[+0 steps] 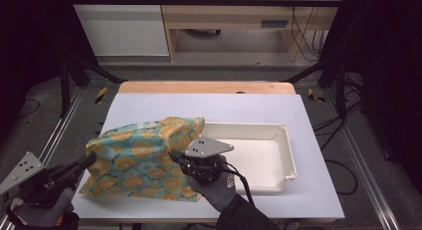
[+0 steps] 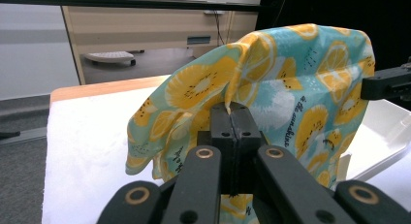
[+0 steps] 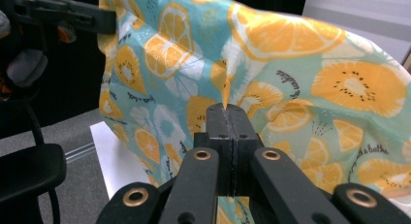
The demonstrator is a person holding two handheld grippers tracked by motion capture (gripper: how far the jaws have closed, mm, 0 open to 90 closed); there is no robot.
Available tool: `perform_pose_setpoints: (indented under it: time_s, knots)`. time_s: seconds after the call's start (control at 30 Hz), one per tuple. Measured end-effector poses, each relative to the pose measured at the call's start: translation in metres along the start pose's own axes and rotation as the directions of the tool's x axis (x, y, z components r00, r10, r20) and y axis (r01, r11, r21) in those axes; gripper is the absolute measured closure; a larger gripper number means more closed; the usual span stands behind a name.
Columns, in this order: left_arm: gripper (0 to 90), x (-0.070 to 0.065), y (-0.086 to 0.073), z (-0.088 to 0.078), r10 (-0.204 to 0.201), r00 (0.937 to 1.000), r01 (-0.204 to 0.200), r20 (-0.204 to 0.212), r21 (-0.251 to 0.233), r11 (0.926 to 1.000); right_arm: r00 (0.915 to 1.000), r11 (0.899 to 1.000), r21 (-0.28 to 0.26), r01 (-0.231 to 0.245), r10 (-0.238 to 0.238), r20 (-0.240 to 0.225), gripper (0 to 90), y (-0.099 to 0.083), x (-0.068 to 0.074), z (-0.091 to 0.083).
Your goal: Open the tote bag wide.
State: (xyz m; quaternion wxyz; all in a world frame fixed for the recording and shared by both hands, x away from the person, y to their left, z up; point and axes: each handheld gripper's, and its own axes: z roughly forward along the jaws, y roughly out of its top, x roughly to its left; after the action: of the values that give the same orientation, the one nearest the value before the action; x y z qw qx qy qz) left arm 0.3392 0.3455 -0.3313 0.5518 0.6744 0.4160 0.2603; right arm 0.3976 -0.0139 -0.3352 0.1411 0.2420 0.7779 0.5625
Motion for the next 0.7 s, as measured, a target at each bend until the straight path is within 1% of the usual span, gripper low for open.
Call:
perform_pose_setpoints:
  time_s: [0.17,0.3,0.43,0.53,0.7]
  knots:
    - [89.9,-0.002,-0.003,-0.004,0.004,1.0,-0.004,0.006,-0.006,1.0,0.9998,1.0,-0.003,0.002,-0.002,-0.019,90.0,-0.001,0.002,-0.005]
    - [89.9,-0.004,-0.007,-0.008,0.001,0.9999,-0.001,0.016,-0.006,1.0,0.9987,1.0,0.016,-0.014,0.015,-0.049,90.0,-0.009,0.003,-0.004]
    - [89.9,-0.004,-0.014,-0.009,0.001,0.9999,-0.001,0.013,0.003,1.0,0.9976,0.999,0.047,-0.023,0.026,-0.063,90.0,-0.018,0.003,0.002]
    - [89.9,-0.002,-0.018,-0.008,-0.009,0.9998,0.009,0.019,0.012,0.9999,0.997,0.997,0.078,-0.023,0.028,-0.072,90.0,-0.024,0.004,0.01]
    - [89.9,-0.002,-0.023,-0.003,-0.012,0.9995,0.011,0.027,0.035,0.9993,0.9969,0.992,0.121,-0.03,0.038,-0.068,90.0,-0.034,0.003,0.022]
